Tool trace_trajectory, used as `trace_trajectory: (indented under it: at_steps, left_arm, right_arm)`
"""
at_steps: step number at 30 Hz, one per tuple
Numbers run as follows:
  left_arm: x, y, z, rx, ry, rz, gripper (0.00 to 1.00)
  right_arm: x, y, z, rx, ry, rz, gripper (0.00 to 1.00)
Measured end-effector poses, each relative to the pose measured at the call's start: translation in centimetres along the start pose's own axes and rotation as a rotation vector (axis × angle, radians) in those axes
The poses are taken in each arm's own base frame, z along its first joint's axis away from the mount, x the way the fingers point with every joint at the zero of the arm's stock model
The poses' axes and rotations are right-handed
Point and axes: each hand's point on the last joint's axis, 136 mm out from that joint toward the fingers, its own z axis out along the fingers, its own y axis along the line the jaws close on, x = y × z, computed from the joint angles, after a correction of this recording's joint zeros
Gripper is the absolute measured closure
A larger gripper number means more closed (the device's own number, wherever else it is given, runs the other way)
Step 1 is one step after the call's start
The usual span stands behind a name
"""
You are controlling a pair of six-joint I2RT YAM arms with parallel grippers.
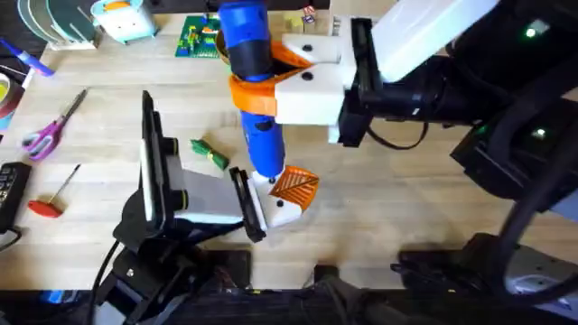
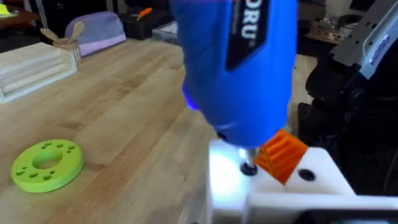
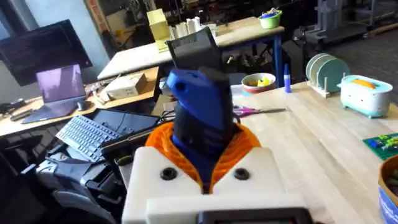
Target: Pick up the gripper from the table and insert it into the empty holder that is missing its gripper. Then pick up a screw, insert it into the mounting hole, and use the screwdriver to tighten it. Finally, clean up the table by picking up the vegetable and placing it into the bucket.
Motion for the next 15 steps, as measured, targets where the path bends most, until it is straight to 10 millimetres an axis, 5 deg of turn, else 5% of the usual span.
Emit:
trace_trajectory:
  at_steps: [10,15]
  left_arm:
    - [0.0,0.0,0.0,0.0,0.0,0.0,0.989]
    - [0.0,0.0,0.0,-0.001,0.0,0.0,0.989]
  right_arm:
    - [-0.3,0.0,0.0,0.0,-0.013,-0.007,0.974]
    - [-3.2,0.4,-0.4,-0.013,-0.12,-0.098,0.974]
